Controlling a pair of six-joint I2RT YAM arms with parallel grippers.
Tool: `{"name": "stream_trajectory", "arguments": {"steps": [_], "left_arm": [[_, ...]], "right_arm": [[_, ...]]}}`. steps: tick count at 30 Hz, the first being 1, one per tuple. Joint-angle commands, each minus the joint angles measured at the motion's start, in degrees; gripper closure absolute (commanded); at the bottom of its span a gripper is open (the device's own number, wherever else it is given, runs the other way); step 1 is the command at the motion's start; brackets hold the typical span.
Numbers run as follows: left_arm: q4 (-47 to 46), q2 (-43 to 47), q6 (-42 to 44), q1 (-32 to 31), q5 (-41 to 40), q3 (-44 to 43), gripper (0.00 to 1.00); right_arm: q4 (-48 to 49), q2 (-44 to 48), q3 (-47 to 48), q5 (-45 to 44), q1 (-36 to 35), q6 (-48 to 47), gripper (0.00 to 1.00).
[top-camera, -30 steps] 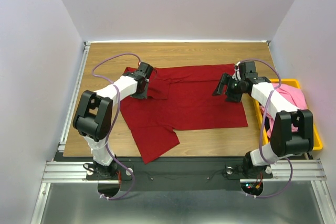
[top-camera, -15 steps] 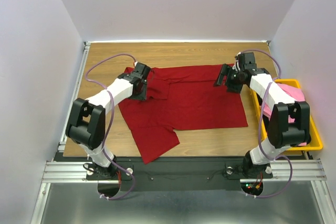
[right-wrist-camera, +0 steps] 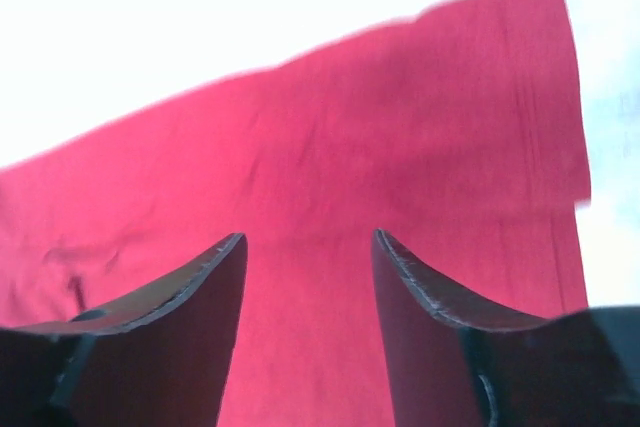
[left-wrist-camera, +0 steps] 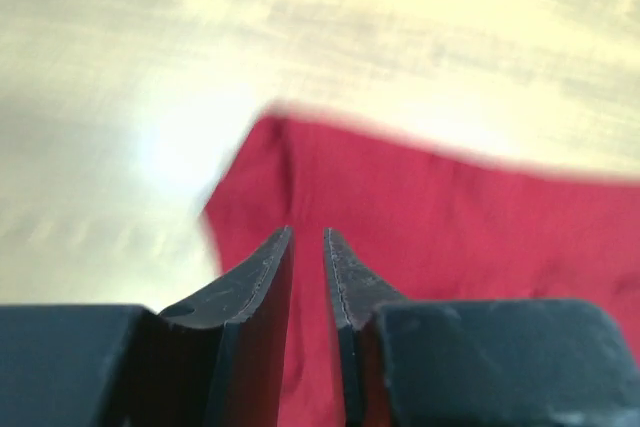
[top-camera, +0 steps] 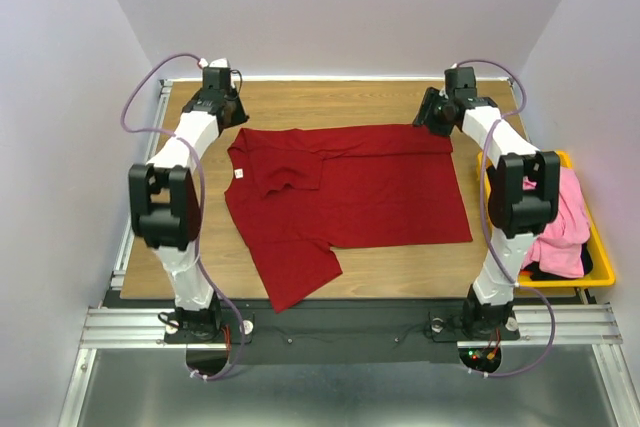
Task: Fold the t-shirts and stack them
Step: Fold the tshirt
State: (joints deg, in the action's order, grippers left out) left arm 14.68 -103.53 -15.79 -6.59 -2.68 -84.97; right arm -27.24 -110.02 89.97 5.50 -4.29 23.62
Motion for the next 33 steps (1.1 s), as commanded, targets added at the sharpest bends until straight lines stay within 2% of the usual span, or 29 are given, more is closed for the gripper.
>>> {"name": "stream_trajectory", "arguments": {"steps": [1,2,5,12,19,22,26,29,31,33], "left_arm": [[-2.28,-10.26,-2.05,1.22,6.89,-6.60,0.73],[-2.55,-11.60,-2.22,1.49,7.24,-8.70,0.78],[-3.60,-15.37,-3.10,1.76,9.44,-11.44,0.83],[-5.36,-18.11,-4.33,1.93,8.49,-8.99,0.83],[-7.99,-15.57,-9.34,6.15,3.39,2.51,0.84],[-9.57,-13.29,-10.13,9.48,3.20,7.70,0.84],[-11.16,-11.62,-10.14,10.72,4.78,10.70,0.84],[-13.00,-10.04,-9.44,10.63,6.19,10.62,0.81],[-13.36,-9.59,-8.73,10.63,7.24,9.13,0.76],[-13.45,-8.71,-8.12,10.55,8.56,7.45,0.66]], "right_arm": [[4.04,-4.58,5.90,-3.04,1.04,1.69,0.44],[4.13,-5.46,6.78,-3.04,1.39,1.87,0.44],[5.09,-8.89,8.98,-2.60,1.57,2.48,0.47],[6.15,-14.52,10.48,-2.16,2.10,3.54,0.47],[7.20,-16.98,8.21,-2.33,4.03,5.21,0.47],[7.38,-17.51,7.15,-2.51,5.42,6.79,0.47],[7.38,-17.69,6.79,-1.81,6.23,8.03,0.47],[7.29,-17.43,8.11,0.12,6.23,7.76,0.47],[7.47,-17.07,9.51,1.79,6.23,6.80,0.47],[7.64,-16.46,11.09,4.43,6.23,5.74,0.47]]}}
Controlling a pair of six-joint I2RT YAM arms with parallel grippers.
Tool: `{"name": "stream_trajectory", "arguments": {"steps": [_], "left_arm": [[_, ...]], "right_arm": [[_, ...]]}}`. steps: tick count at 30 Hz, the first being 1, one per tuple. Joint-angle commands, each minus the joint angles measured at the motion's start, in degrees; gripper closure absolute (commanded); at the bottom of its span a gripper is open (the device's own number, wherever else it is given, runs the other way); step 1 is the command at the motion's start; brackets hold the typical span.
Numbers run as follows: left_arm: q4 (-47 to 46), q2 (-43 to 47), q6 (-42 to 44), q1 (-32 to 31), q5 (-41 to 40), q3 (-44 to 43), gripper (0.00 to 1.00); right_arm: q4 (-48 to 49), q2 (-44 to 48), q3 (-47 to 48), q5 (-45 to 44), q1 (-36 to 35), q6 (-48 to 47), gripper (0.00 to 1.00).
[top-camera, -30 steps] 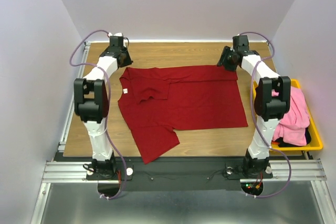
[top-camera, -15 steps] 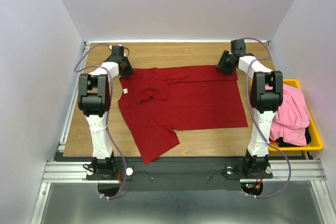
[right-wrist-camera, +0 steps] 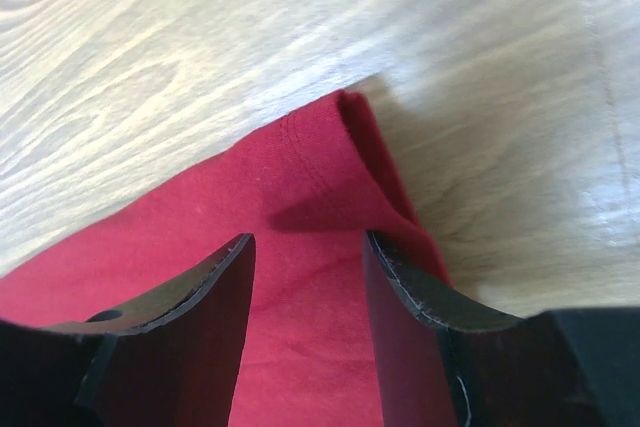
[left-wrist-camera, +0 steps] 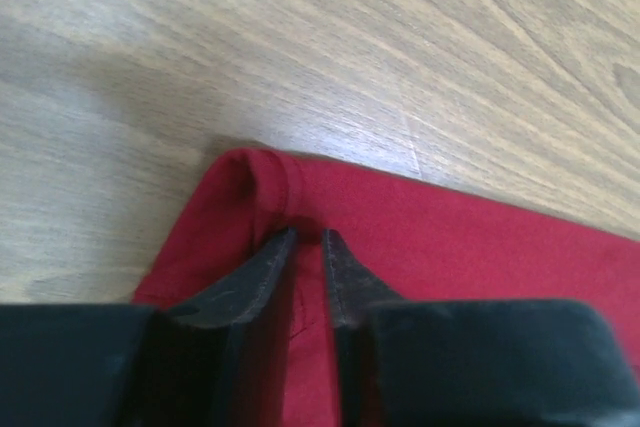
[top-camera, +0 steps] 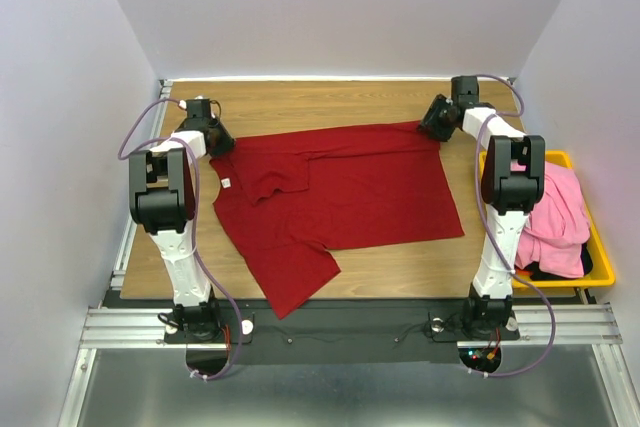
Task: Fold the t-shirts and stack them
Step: Fold the tshirt
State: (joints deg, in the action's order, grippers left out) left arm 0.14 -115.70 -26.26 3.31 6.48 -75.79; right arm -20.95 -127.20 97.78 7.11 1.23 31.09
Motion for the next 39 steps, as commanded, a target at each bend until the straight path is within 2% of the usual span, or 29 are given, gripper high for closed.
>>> {"name": "stream_trajectory", "arguments": {"steps": [1,2,5,6,9,12,17,22,29,32,39], "left_arm": [[0.91,3.81,2.53,0.64,-0.16,-2.25,0.65],[1.00,4.51,2.62,0.47,0.28,-3.22,0.57],[0.82,6.35,2.71,-0.06,1.08,-3.93,0.51],[0.82,6.89,2.79,-0.49,0.90,-4.01,0.45],[0.12,7.94,2.71,-0.85,1.08,-3.40,0.44],[0.12,7.25,2.88,-0.94,1.17,-3.14,0.45],[-1.46,4.26,3.15,-0.85,1.61,-2.61,0.60],[-1.55,1.45,2.62,-0.76,0.47,-2.35,0.61],[-1.64,-1.81,1.74,0.99,-0.15,-2.08,0.61],[-1.11,-3.56,1.83,1.79,0.37,-3.57,0.61],[-1.02,-7.52,3.76,1.87,3.62,-10.24,0.60]], "right_arm": [[1.44,0.98,3.82,3.69,0.70,-2.00,0.47],[1.96,1.33,4.35,5.87,0.61,-2.35,0.46],[4.94,2.21,4.88,10.54,0.61,-1.83,0.46],[7.30,2.48,4.44,12.81,0.61,-0.78,0.46],[11.36,2.48,3.83,16.08,0.52,1.51,0.46],[14.79,0.99,4.26,18.54,0.09,2.39,0.46],[20.42,-2.97,4.18,22.85,-0.44,4.41,0.46],[25.60,-5.25,1.37,24.35,-0.44,4.24,0.46],[26.05,-8.68,-1.01,18.38,1.22,3.01,0.46],[26.13,-9.21,-2.76,13.82,3.50,6.25,0.46],[26.14,-9.83,0.21,12.40,4.04,6.00,0.46]]}}
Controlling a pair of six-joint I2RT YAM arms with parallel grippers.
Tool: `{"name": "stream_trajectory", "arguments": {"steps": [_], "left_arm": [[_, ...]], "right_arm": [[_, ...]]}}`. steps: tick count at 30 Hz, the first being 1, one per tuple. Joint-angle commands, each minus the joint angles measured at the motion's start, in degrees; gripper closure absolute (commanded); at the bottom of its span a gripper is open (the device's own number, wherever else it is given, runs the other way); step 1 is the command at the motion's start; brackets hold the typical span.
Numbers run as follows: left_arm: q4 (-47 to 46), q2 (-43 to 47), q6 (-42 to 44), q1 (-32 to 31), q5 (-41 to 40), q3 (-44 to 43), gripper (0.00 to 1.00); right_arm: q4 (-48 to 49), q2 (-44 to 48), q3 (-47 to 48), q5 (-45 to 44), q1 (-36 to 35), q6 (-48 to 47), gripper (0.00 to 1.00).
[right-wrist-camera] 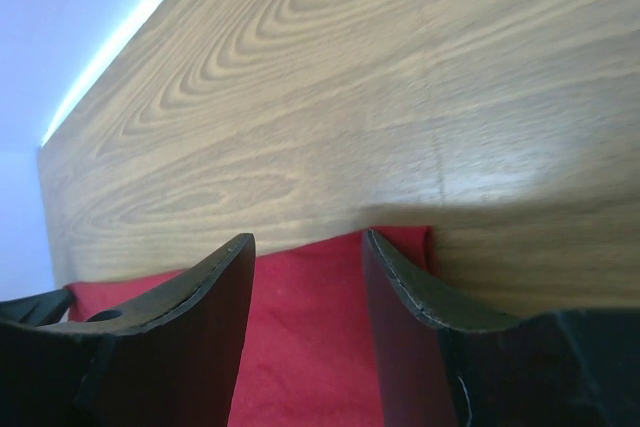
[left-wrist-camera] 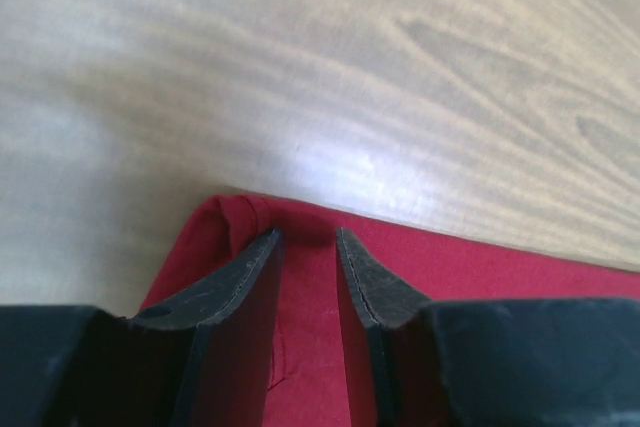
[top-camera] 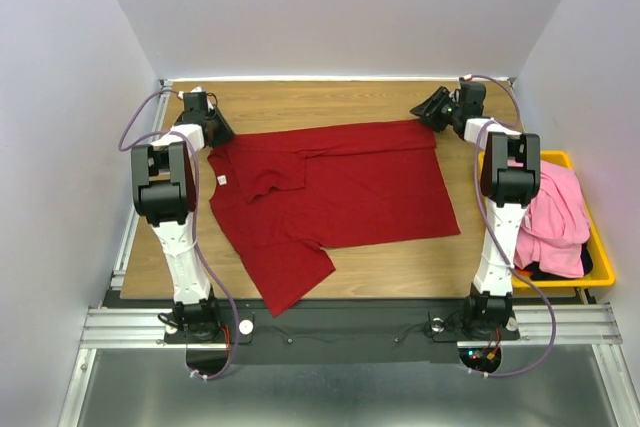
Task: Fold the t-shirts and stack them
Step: Fold the tshirt
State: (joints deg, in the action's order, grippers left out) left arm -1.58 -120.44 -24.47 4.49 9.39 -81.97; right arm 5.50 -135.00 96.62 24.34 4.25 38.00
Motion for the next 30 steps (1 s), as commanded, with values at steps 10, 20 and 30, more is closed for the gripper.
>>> {"name": "stream_trajectory", "arguments": {"steps": [10,20,30], "left_arm": [[5.89,4.15,3.72,0.25,-1.99,-11.37,0.18],[20.37,39.27,3.82,-0.36,-16.05,13.57,0.01],[31.38,56.02,-4.09,-3.26,-13.17,34.94,0.21]], "right_arm": [[-5.31,9.65,3.14,-4.39,0.76,-5.91,0.41],[-25.69,33.38,-15.74,-10.27,-2.75,-15.58,0.35],[-42.84,51.58,-33.15,-21.69,-6.54,-18.84,0.33]]}}
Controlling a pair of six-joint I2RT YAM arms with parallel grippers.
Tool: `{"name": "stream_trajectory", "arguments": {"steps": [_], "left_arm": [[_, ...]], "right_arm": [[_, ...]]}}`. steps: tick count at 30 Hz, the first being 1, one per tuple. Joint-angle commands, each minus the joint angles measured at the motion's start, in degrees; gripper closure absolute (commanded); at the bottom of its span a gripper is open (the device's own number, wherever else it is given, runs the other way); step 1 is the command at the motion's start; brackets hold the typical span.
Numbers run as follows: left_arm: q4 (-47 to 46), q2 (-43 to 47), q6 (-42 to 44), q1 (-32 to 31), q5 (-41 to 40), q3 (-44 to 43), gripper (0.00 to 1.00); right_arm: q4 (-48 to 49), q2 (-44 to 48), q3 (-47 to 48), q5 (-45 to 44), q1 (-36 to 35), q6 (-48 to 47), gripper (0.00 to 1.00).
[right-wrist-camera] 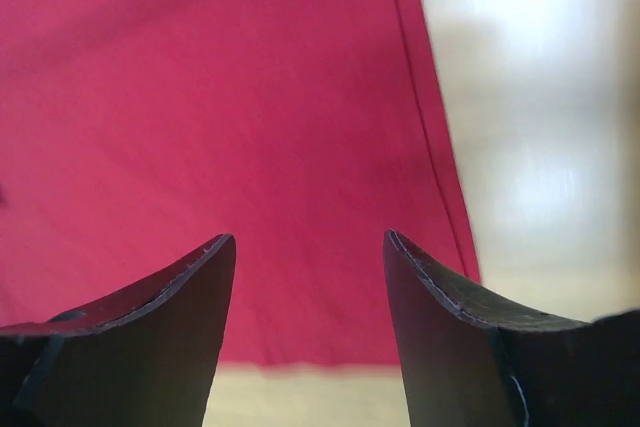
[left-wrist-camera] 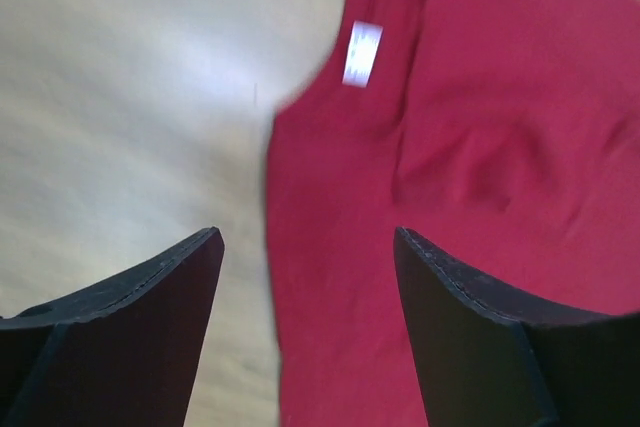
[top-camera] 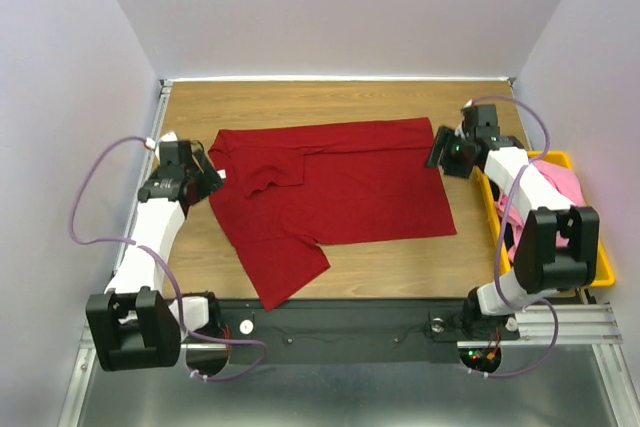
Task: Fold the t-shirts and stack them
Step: Fold the tshirt
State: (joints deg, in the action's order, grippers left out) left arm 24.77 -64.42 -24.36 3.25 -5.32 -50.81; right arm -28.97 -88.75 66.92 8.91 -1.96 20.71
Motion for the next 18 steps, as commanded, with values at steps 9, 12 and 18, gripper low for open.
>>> {"name": "stream_trajectory", "arguments": {"steps": [9,12,18], "left_arm": [[4.76,-4.92,-7.54,-6.32,-0.92,9.14,0.27],[5.11,-7.63,-8.16,-7.81,-1.18,9.23,0.27],[5.46,-11.15,-9.30,-9.66,-3.11,9.32,0.40]], "right_arm": [[-13.74,8.33,-12.06,-11.70,-0.77,2.48,0.36],[-13.74,8.59,-14.35,-12.59,-0.77,3.28,0.37],[-12.08,8.24,-16.29,-14.35,-0.68,4.69,0.37]]}}
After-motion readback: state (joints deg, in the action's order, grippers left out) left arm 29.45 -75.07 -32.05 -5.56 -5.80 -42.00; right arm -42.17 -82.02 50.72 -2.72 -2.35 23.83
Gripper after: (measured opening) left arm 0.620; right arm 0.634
